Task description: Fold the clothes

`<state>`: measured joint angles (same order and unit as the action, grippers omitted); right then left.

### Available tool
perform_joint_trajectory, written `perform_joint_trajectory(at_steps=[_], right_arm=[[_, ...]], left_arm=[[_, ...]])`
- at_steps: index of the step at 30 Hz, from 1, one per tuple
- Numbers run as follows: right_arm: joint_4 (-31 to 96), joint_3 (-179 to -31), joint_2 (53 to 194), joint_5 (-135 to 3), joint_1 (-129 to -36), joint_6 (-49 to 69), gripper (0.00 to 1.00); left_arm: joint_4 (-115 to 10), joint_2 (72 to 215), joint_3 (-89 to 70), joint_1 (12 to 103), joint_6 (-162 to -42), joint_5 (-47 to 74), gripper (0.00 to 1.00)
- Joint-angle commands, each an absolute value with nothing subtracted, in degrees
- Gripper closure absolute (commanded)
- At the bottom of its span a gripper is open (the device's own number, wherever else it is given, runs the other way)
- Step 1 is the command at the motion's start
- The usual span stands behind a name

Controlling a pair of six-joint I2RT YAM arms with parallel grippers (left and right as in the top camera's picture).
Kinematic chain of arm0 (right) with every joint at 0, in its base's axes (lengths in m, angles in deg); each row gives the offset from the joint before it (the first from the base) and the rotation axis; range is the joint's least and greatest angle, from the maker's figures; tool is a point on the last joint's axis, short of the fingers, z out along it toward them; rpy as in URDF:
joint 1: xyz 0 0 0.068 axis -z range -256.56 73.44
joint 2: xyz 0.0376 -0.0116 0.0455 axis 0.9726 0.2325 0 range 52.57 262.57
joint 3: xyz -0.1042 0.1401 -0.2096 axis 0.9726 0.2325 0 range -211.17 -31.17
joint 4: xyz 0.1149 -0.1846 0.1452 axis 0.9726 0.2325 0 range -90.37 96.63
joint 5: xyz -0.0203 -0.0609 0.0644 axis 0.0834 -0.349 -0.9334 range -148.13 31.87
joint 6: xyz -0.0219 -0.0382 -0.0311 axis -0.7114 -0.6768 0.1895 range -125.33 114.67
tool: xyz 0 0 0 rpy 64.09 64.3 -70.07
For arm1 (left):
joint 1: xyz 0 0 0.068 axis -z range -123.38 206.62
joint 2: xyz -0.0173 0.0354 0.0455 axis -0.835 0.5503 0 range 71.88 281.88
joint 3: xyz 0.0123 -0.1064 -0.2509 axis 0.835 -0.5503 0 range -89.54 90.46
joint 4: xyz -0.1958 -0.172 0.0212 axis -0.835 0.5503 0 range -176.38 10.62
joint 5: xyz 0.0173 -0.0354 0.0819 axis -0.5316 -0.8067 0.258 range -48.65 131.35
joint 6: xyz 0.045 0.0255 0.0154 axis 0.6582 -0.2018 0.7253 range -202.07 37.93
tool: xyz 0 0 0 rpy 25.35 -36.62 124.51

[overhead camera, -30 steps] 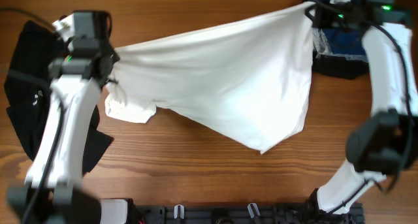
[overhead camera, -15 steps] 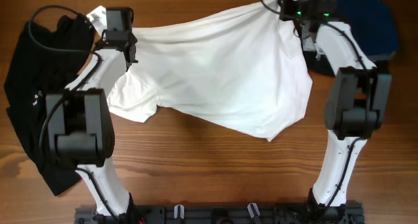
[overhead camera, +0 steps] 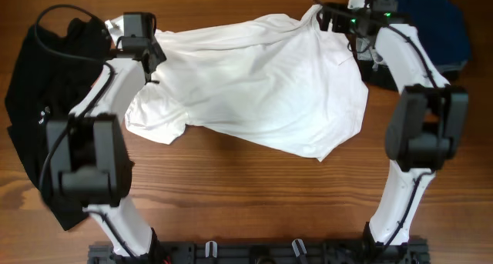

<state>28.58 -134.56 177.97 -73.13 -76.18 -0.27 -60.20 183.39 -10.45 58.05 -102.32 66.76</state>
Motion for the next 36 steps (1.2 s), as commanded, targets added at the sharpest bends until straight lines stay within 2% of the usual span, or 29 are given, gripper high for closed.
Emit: perform_joint_trajectory(at_steps=[1,5,7,14,18,25,28,30,32,34,36], right_arm=[[38.9,-135.4,167.1,-74.6,-76.4,1.0,0.00],[50.3,-135.4,163.5,-74.7,-76.4,0.8,0.00],[55.4,-135.4,163.2,-74.9,-76.7,1.3,0.00],[59.9,-127.7,163.2,-75.1,-76.7,2.2,0.00],[59.9,-124.4,163.2,-75.1,-77.1,2.3,0.03],[60.7,-123.4,163.2,-75.1,-77.5,2.1,0.04],[61.4,-123.4,163.2,-75.1,-77.8,2.2,0.04],[62.2,-123.4,163.2,-75.1,-78.2,2.2,0.05],[63.0,-123.3,163.2,-75.1,-78.3,2.2,0.07],[63.7,-123.3,163.2,-75.1,-78.3,2.2,0.08],[64.8,-123.3,163.2,-75.1,-78.3,2.2,0.09]], left_arm=[[-45.8,172.6,-10.0,57.8,-100.9,58.4,0.00],[-32.2,169.6,-10.1,57.8,-101.3,55.0,0.00],[-30.8,169.6,-11.7,57.7,-100.4,51.8,0.00],[-43.6,170.3,-27.5,54.7,-95.7,47.6,0.00],[-52.1,170.3,-34.6,53.3,-89.8,40.4,0.00],[-59.8,171.5,-38.9,53.2,-86.1,40.2,0.01],[-61.4,173.6,-38.9,53.2,-86.1,39.7,0.05],[-61.6,175.7,-38.9,53.2,-86.2,39.1,0.12],[-61.3,177.5,-38.9,53.2,-87.0,38.0,0.27],[-60.8,178.6,-38.9,53.2,-87.4,35.9,0.54],[-59.8,178.9,-38.9,53.2,-89.3,34.5,0.73]])
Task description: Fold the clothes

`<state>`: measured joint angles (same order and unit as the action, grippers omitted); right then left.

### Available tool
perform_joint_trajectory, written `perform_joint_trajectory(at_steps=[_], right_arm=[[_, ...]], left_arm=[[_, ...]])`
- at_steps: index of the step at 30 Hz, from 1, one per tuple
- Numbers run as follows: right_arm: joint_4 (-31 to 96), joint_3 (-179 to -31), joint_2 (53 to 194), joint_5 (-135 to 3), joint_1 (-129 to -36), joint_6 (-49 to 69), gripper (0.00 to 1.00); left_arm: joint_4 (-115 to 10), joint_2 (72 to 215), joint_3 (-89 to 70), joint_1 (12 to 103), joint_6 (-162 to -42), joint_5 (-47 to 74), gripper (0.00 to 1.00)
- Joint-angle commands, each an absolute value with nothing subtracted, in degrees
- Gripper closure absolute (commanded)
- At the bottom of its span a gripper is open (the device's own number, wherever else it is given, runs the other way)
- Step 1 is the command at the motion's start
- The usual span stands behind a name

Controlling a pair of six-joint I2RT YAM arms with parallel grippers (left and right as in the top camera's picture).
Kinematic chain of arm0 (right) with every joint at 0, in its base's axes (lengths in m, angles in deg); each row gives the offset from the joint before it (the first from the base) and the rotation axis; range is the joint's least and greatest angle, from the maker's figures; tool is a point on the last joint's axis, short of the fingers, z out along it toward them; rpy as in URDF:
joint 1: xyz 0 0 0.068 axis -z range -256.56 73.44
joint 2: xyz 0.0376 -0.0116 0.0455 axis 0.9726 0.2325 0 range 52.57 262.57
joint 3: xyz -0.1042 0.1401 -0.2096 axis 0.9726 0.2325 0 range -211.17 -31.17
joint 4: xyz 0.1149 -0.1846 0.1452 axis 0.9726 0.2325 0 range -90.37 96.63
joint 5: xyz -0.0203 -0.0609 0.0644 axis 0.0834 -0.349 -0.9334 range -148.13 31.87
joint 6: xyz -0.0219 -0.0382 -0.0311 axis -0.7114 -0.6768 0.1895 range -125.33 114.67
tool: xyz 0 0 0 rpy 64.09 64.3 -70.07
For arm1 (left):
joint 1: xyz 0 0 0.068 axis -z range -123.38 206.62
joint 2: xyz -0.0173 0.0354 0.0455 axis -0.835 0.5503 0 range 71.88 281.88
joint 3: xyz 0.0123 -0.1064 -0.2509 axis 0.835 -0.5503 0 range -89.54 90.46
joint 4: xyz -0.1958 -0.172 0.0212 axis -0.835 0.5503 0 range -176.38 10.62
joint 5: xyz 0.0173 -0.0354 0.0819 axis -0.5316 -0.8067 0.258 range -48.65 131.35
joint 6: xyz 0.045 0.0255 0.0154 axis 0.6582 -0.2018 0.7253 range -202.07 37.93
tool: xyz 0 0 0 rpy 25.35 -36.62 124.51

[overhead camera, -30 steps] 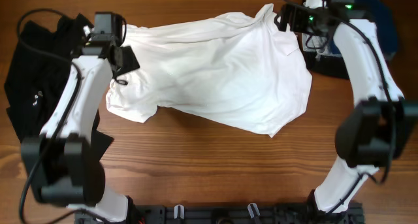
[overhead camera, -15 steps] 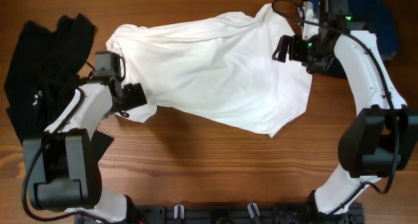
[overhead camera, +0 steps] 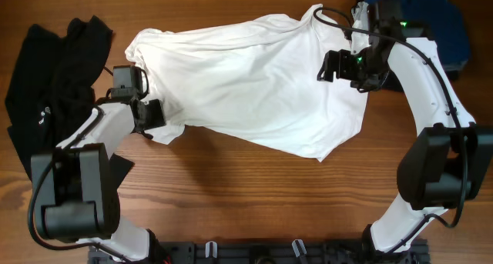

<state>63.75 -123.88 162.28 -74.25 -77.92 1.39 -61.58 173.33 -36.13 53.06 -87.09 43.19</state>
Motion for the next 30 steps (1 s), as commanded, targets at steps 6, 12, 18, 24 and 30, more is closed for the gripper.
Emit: perform_joint_trajectory(at_steps=[6,12,18,24,30], right_arm=[[69.3,-123.3,163.2,-75.0,-78.3,2.2,0.18],[70.2,-118.5,162.3,-74.8,-78.3,3.3,0.19],[59.9,-102.1,157.7,-74.0,-78.3,11.5,0.21],[53.7,-93.4,155.2,-69.9,-78.4,17.4,0.22],[46.2,-86.7,155.2,-69.4,-80.4,19.3,0.39]], left_arm=[[-58.0,178.9,-38.9,53.3,-93.1,34.3,0.96],[-57.9,178.8,-38.9,53.3,-96.3,34.3,0.96],[-57.9,178.8,-38.9,53.3,-97.6,34.3,0.96],[-57.9,178.8,-38.9,53.3,-97.6,34.3,0.96],[-57.8,178.8,-38.9,53.3,-97.6,34.3,0.96]])
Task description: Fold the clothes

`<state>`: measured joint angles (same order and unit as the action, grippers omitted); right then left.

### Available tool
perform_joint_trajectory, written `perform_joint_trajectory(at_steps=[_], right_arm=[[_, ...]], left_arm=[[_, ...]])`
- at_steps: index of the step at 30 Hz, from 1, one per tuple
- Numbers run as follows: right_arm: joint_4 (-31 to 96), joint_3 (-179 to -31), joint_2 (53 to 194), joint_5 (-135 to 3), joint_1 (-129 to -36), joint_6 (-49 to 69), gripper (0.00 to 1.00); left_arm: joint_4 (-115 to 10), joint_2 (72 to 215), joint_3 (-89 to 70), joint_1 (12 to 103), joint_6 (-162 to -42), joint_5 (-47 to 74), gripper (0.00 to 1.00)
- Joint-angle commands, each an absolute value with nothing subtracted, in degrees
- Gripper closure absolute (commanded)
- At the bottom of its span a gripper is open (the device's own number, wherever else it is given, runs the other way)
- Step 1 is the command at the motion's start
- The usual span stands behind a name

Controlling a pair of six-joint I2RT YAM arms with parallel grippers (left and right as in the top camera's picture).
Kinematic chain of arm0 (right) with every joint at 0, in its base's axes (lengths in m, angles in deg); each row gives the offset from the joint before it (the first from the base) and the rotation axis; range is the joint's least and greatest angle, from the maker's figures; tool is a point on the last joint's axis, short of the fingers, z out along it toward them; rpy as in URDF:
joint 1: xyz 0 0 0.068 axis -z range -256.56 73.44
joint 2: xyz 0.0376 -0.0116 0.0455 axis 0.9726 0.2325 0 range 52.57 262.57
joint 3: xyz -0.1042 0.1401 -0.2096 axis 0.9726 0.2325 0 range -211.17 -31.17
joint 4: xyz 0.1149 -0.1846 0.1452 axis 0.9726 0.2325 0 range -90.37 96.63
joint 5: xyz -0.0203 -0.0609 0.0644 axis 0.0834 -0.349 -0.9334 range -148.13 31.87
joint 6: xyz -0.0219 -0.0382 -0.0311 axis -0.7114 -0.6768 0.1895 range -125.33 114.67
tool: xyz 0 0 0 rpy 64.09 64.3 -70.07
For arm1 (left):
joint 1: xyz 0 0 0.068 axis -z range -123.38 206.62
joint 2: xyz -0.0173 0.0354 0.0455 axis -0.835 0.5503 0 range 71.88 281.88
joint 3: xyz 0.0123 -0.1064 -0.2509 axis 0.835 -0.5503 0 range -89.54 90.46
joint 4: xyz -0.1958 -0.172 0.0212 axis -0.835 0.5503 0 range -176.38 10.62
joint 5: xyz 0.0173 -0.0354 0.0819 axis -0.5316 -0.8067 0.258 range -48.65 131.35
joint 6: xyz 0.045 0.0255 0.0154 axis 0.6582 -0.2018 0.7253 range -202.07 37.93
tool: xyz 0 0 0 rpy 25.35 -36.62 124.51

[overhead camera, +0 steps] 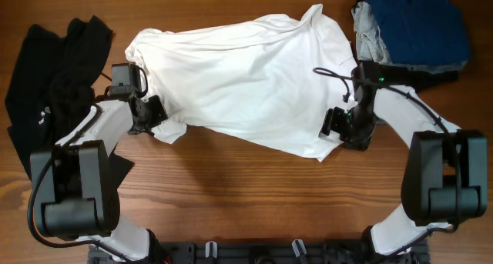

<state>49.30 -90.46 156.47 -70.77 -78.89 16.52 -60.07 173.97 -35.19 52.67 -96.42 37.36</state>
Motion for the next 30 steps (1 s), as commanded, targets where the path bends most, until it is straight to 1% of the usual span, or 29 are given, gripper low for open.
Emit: perform_joint_trajectory(at_steps=[1,2,3,4,5,9,15,18,20,24,27,30], right_arm=[[45.3,-86.1,155.2,-69.4,-80.7,19.4,0.44],[44.5,-85.3,155.2,-68.1,-80.8,20.4,0.54],[44.5,-85.1,155.2,-66.6,-80.8,20.8,0.69],[44.6,-85.1,155.2,-65.4,-80.8,21.2,0.90],[45.1,-85.2,155.0,-64.0,-80.8,21.9,0.96],[48.1,-85.6,152.7,-61.6,-80.7,21.5,0.96],[64.1,-91.5,143.4,-55.1,-80.6,18.0,0.96],[71.3,-95.5,141.6,-51.4,-80.6,18.0,0.96],[70.8,-96.7,142.1,-51.5,-80.6,17.2,0.96],[65.1,-96.8,144.8,-53.8,-80.6,15.6,0.96],[59.6,-96.9,149.8,-55.6,-80.6,14.1,0.96],[57.9,-98.4,155.1,-55.6,-80.6,13.2,0.96]], left_arm=[[-57.8,178.8,-38.9,53.3,-97.6,34.3,0.96],[-57.7,178.8,-38.9,53.3,-97.6,34.3,0.96],[-57.7,178.8,-38.9,53.3,-97.6,34.3,0.96],[-57.7,178.8,-38.9,53.3,-97.6,34.3,0.96],[-57.8,178.8,-38.9,53.3,-97.6,34.3,0.96],[-57.6,178.8,-38.9,53.3,-97.6,34.3,0.96],[-57.6,178.8,-38.9,53.3,-97.6,34.3,0.96],[-57.7,178.8,-38.9,53.3,-97.6,34.3,0.96],[-57.7,178.8,-38.9,53.3,-97.6,34.3,0.96],[-57.6,178.8,-38.9,53.3,-97.6,34.3,0.96],[-57.6,178.8,-38.9,53.3,-97.6,34.3,0.96],[-57.6,178.8,-38.9,53.3,-97.6,34.3,0.96]])
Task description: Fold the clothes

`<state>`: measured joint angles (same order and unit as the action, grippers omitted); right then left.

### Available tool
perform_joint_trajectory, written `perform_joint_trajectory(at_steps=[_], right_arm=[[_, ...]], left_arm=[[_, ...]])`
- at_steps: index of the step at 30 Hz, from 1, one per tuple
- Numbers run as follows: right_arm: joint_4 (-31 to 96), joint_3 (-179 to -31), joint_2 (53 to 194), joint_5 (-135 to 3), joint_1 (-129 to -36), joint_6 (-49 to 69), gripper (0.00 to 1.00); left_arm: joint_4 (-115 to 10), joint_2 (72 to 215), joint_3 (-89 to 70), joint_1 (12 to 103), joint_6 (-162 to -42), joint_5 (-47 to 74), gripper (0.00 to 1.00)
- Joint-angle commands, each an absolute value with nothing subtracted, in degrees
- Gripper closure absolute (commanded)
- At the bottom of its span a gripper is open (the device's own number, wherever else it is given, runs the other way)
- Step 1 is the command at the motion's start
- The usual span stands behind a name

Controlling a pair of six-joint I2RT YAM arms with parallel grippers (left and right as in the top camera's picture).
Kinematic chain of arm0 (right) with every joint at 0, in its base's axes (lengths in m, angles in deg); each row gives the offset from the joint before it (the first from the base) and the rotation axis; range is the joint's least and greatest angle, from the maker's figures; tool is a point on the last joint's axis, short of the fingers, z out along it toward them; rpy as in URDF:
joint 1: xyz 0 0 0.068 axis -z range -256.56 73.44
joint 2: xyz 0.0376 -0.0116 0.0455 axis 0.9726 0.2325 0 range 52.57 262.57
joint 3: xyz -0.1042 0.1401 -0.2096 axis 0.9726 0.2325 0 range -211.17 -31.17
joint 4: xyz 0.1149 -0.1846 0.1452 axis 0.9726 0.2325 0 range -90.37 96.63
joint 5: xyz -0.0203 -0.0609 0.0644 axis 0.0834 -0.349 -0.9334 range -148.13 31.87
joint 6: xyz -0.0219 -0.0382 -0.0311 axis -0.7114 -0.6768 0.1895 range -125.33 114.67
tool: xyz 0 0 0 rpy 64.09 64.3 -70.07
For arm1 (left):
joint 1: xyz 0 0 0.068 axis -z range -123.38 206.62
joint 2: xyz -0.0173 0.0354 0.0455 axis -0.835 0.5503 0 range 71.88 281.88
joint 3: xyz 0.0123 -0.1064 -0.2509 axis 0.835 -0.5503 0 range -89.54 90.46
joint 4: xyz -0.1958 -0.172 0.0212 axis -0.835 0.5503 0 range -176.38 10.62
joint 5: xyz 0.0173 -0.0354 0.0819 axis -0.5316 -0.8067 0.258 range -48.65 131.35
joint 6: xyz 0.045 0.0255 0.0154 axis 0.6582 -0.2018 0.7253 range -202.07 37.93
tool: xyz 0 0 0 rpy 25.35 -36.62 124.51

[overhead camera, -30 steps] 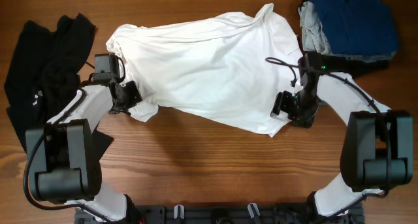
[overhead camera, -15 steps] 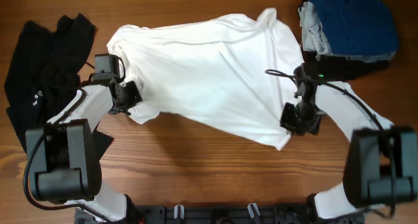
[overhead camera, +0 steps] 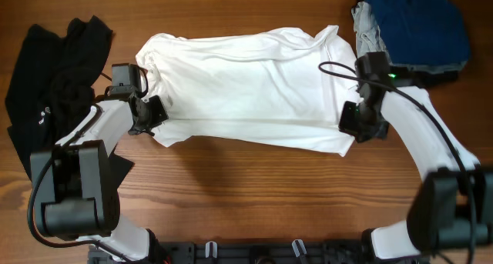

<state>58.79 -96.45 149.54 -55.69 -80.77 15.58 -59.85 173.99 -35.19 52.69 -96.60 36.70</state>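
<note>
A white shirt [overhead camera: 246,87] lies spread across the middle of the wooden table [overhead camera: 254,195], pulled out wide and fairly flat. Its collar end is at the top right and its lower edge runs left to right. My left gripper [overhead camera: 154,116] sits at the shirt's lower left corner and looks shut on the cloth there. My right gripper [overhead camera: 348,130] is at the lower right corner, also seemingly shut on the cloth. The fingertips of both are partly hidden by the wrists and fabric.
A heap of black clothing [overhead camera: 54,79] lies at the left edge, beside my left arm. A folded blue garment [overhead camera: 420,21] on a grey one [overhead camera: 368,29] sits at the back right. A black rail [overhead camera: 254,252] runs along the front edge.
My right gripper moved right and slightly back, and the shirt's lower right corner went with it. The shirt is now stretched wider and straighter. My left gripper stayed at the lower left corner.
Both grippers were first at the shirt's back corners, the shirt lying skewed. Then the left was at the lower left corner and the right partway down the right side. The right then reached the lower right edge. Now the shirt is drawn out between them.
</note>
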Motion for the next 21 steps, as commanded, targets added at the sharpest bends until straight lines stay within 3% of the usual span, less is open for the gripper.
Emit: perform_joint_trajectory(at_steps=[1,7,10,12,13,15,19,21], right_arm=[[57.6,-99.7,157.6,-56.1,-80.6,12.4,0.96],[56.7,-109.1,164.7,-62.2,-80.9,8.9,0.95],[55.7,-113.9,164.9,-64.7,-81.7,8.1,0.90],[54.4,-118.0,165.0,-67.8,-82.3,6.7,0.80],[53.0,-119.3,165.0,-70.8,-82.6,5.7,0.68],[51.2,-121.0,165.0,-76.5,-83.3,4.1,0.56],[53.2,-122.0,165.0,-78.3,-85.3,2.1,0.44],[58.3,-121.9,165.0,-72.7,-85.6,2.6,0.40]], left_arm=[[-57.6,178.8,-38.9,53.3,-97.6,34.3,0.96],[-57.7,178.8,-38.9,53.3,-97.6,34.3,0.96],[-57.9,178.8,-38.9,53.3,-97.6,34.3,0.96],[-58.2,178.8,-38.9,53.3,-97.6,34.3,0.96],[-58.4,178.8,-38.9,53.3,-97.6,34.3,0.96],[-58.5,178.8,-38.9,53.3,-97.6,34.3,0.96],[-58.4,178.8,-38.9,53.3,-97.6,34.3,0.96],[-58.2,178.8,-38.9,53.3,-97.6,34.3,0.96]])
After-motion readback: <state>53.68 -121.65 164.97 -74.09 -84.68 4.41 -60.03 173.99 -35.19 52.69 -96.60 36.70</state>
